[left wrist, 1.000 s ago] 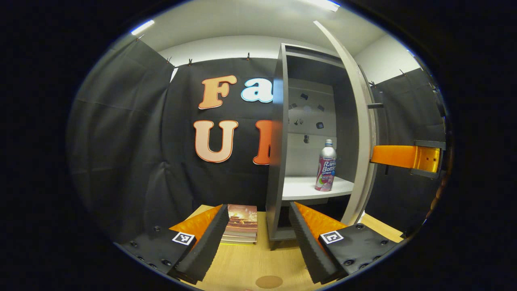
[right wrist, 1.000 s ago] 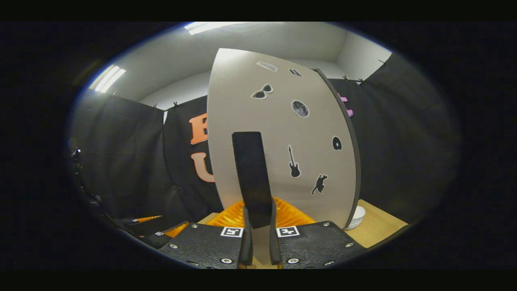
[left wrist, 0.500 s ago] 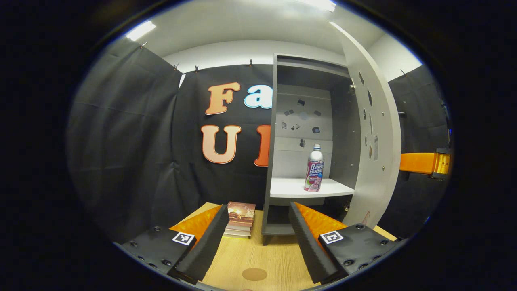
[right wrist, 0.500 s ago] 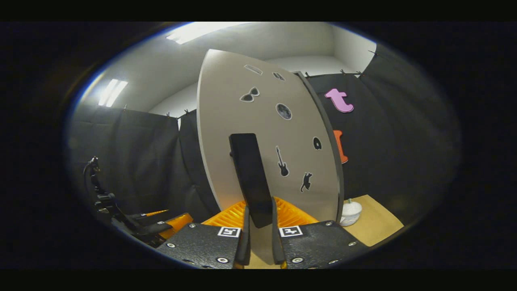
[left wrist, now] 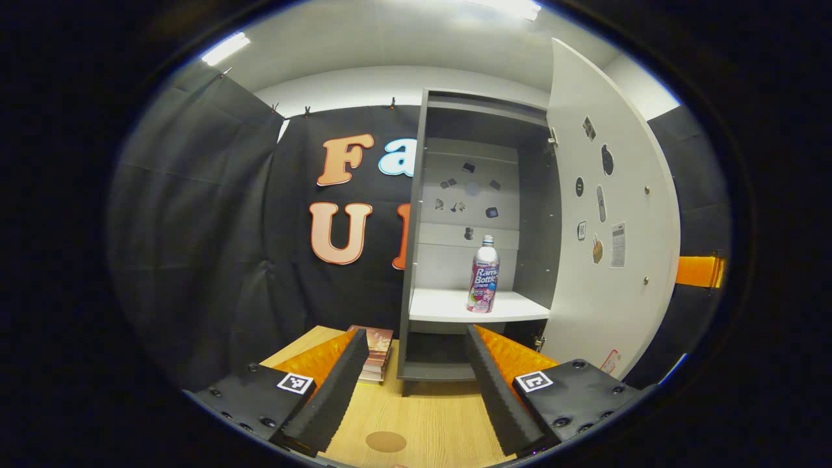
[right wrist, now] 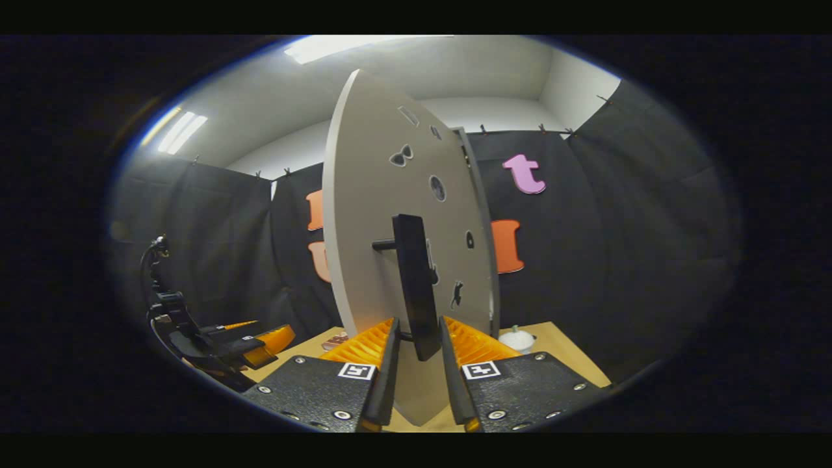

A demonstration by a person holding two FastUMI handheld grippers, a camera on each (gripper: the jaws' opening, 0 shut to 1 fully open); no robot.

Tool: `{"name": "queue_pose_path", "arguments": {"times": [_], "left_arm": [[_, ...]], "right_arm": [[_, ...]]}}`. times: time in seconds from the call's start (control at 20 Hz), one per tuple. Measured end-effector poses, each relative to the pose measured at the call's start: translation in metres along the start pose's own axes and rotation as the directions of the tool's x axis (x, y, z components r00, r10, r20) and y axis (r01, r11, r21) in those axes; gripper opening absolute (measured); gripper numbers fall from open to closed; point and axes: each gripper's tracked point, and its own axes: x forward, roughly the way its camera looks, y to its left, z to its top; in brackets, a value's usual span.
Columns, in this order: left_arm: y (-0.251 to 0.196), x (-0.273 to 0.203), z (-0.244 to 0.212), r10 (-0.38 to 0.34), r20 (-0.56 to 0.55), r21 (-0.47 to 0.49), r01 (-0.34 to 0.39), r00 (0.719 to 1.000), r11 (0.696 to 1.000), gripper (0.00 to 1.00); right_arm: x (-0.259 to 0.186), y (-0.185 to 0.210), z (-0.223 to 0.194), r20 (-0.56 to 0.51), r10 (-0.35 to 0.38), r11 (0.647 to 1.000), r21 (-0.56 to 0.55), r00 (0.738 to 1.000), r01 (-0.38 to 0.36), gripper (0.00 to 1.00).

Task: Open the cabinet door with the right hand, grasp the bottle in the cabinet with the left hand and place it on the coaster, then close the cabinet door with the right hand.

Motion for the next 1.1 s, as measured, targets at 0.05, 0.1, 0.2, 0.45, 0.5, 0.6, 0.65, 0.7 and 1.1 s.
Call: {"name": "queue_pose_path", "arguments": {"times": [0.05,0.1,0.2,0.45,0.5,0.6,0.65,0.7,1.1], "left_arm": [[-0.004,0.001,0.002,-0.009,0.007,0.007,0.009,1.0,1.0,0.96],[-0.009,0.004,0.002,-0.02,0.007,0.011,0.02,1.0,1.0,0.96],[-0.026,0.006,0.001,-0.051,0.011,0.014,0.051,0.999,0.999,0.95],[-0.055,0.011,0.004,-0.107,0.018,0.019,0.107,0.994,0.994,0.97],[-0.06,0.011,0.004,-0.113,0.017,0.024,0.113,0.993,0.993,0.97],[-0.066,0.01,0.002,-0.121,0.016,0.027,0.121,0.992,0.992,0.97],[-0.068,0.01,0.003,-0.125,0.015,0.027,0.125,0.992,0.992,0.97],[-0.068,0.011,0.003,-0.129,0.014,0.026,0.128,0.992,0.991,0.95],[-0.067,0.015,0.006,-0.16,0.017,0.037,0.159,0.987,0.987,0.97]], "right_arm": [[0.003,-0.012,0.002,-0.006,-0.043,0.998,-0.052,0.999,0.043,0.34],[0.005,-0.027,-0.002,0.001,-0.097,0.991,-0.097,0.995,0.097,0.34],[0.0,-0.055,0.007,0.027,-0.193,0.964,-0.178,0.981,0.195,0.33],[-0.016,-0.103,0.012,0.025,-0.221,0.972,-0.071,0.975,0.223,0.24],[-0.017,-0.106,0.012,0.027,-0.217,0.974,-0.062,0.976,0.218,0.18],[-0.015,-0.103,0.011,0.032,-0.202,0.977,-0.061,0.979,0.204,0.25],[-0.015,-0.105,0.01,0.033,-0.204,0.976,-0.072,0.978,0.206,0.25],[-0.016,-0.105,0.009,0.03,-0.212,0.973,-0.091,0.977,0.214,0.32],[-0.061,-0.087,-0.006,-0.024,-0.248,0.966,-0.074,0.968,0.246,0.29]]}}
